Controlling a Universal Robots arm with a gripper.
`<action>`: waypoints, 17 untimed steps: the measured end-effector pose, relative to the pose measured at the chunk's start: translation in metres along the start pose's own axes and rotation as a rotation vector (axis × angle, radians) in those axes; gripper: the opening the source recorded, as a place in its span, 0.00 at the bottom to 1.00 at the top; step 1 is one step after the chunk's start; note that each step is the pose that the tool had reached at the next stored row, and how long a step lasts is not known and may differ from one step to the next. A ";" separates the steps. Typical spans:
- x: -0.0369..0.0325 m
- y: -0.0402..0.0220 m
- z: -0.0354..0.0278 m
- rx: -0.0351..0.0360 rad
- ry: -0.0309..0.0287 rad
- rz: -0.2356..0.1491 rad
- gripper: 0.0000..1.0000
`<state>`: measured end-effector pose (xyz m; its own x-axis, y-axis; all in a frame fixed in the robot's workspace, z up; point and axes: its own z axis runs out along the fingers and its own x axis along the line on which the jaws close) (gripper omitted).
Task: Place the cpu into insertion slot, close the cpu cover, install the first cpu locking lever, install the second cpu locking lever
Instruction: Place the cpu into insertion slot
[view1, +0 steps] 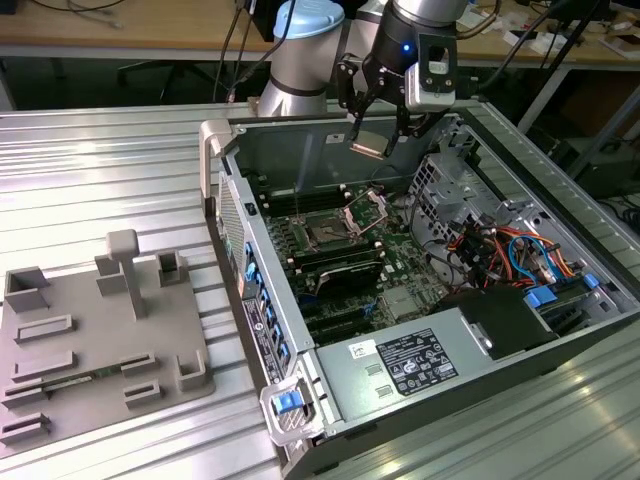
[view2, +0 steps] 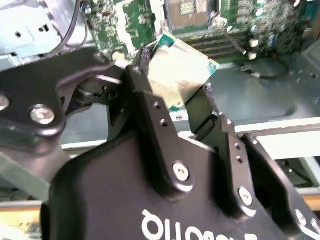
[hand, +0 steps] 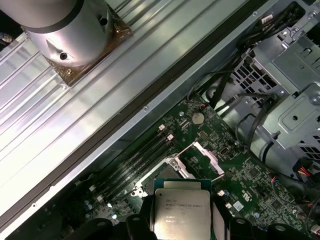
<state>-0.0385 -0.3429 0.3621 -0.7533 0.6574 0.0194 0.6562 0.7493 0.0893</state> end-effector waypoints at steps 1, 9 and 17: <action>0.0000 0.0000 0.0000 0.0000 -0.0001 0.000 0.55; 0.0000 0.0000 0.0000 0.0000 -0.0001 0.001 0.55; 0.0000 0.0000 0.0000 -0.0005 -0.0022 0.024 0.55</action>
<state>-0.0385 -0.3429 0.3621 -0.7372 0.6754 0.0193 0.6741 0.7333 0.0893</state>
